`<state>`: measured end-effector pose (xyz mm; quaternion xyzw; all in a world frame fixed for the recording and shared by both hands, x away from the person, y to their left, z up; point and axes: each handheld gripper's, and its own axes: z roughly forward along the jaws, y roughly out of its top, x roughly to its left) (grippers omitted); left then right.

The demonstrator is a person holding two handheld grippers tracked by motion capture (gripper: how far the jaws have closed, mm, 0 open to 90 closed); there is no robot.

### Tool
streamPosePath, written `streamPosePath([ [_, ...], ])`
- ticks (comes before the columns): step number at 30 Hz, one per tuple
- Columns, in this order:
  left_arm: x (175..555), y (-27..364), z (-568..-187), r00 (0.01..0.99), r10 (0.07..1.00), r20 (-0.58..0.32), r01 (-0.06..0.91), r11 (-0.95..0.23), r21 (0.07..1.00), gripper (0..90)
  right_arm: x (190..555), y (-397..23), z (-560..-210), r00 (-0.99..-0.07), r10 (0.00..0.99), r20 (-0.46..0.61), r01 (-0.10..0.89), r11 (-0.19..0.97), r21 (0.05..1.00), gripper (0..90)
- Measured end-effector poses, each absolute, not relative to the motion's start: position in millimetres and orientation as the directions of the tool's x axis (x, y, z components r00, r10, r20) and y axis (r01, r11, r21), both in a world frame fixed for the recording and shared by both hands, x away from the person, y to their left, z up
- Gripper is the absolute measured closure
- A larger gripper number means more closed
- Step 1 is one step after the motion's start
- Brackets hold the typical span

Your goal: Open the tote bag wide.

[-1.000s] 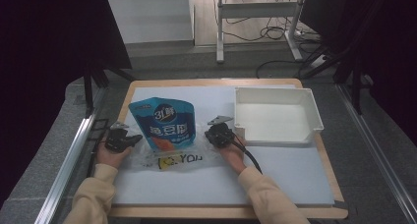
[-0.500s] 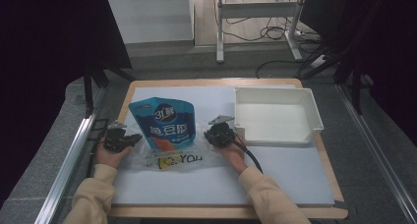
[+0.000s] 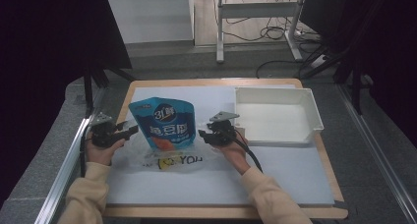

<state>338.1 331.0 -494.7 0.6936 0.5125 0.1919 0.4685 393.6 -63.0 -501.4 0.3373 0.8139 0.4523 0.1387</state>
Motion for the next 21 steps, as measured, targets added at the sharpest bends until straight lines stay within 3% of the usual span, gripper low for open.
streamPosePath([
  [6, 331, 341, -476, 0.401, 0.888, -0.226, 0.489, 0.001, 0.872, 32.4, 390, -71, -481, -0.741, 0.666, 0.088, 0.390, 0.319, 0.864, 49.0],
  [9, 326, 344, -468, 0.396, 0.889, -0.230, 0.470, 0.019, 0.882, 32.0, 387, -77, -471, -0.743, 0.663, 0.097, 0.384, 0.302, 0.873, 48.7],
  [17, 313, 343, -445, 0.409, 0.885, -0.220, 0.420, 0.032, 0.907, 48.0, 380, -92, -442, -0.762, 0.639, 0.111, 0.342, 0.251, 0.905, 46.9],
  [21, 309, 338, -438, 0.431, 0.875, -0.219, 0.410, 0.026, 0.912, 51.7, 377, -97, -432, -0.771, 0.626, 0.114, 0.331, 0.242, 0.912, 46.9],
])
